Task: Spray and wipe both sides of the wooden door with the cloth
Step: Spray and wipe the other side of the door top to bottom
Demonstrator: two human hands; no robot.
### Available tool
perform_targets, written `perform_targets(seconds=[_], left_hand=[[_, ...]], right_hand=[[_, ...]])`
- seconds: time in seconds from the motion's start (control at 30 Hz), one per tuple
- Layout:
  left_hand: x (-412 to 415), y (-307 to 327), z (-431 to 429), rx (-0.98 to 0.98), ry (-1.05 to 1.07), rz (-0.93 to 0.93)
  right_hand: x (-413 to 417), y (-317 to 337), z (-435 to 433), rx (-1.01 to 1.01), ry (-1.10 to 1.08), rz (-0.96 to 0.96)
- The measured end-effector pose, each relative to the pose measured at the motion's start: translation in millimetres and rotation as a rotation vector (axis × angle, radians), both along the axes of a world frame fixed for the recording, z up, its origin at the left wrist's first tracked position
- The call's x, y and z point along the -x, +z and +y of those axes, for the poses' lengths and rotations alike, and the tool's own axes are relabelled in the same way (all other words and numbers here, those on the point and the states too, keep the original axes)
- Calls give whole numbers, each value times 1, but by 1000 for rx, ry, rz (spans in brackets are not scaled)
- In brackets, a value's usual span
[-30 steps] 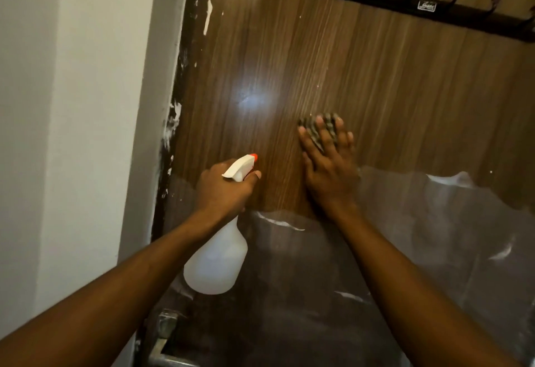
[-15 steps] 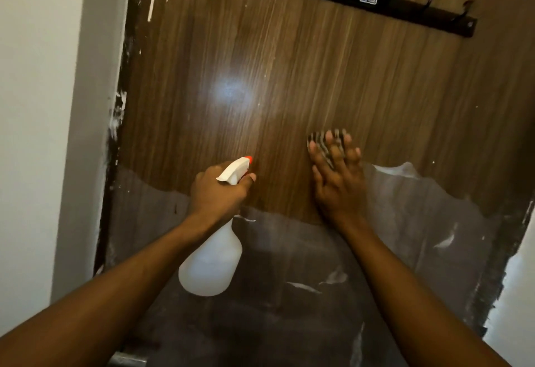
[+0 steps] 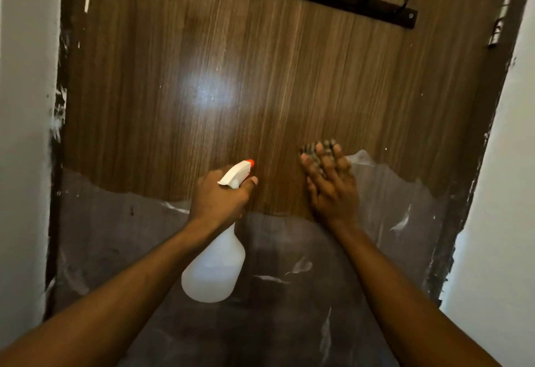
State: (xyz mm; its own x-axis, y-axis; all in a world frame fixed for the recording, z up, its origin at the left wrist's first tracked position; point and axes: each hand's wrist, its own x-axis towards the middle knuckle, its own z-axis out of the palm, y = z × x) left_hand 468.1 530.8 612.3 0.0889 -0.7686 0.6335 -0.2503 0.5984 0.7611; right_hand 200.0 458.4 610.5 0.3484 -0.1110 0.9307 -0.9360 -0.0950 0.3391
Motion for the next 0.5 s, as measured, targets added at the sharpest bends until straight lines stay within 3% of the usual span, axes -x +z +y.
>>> perform_targets(seconds=[0.07, 0.13, 0.27, 0.33, 0.4, 0.5], left_hand=[[5, 3, -1, 9, -13, 1], [14, 6, -4, 8, -38, 5], [34, 9, -3, 33, -90, 9], [42, 4, 0, 46, -117, 19], [45, -4, 0, 35, -128, 25], [52, -13, -1, -8, -135, 24]], right_hand=[[-16, 27, -1, 46, 1, -182], [-41, 36, -8, 45, -3, -213], [-51, -18, -12, -28, 110, 127], [-22, -49, -4, -81, 81, 195], [11, -57, 9, -98, 28, 117], [51, -22, 19, -68, -15, -231]])
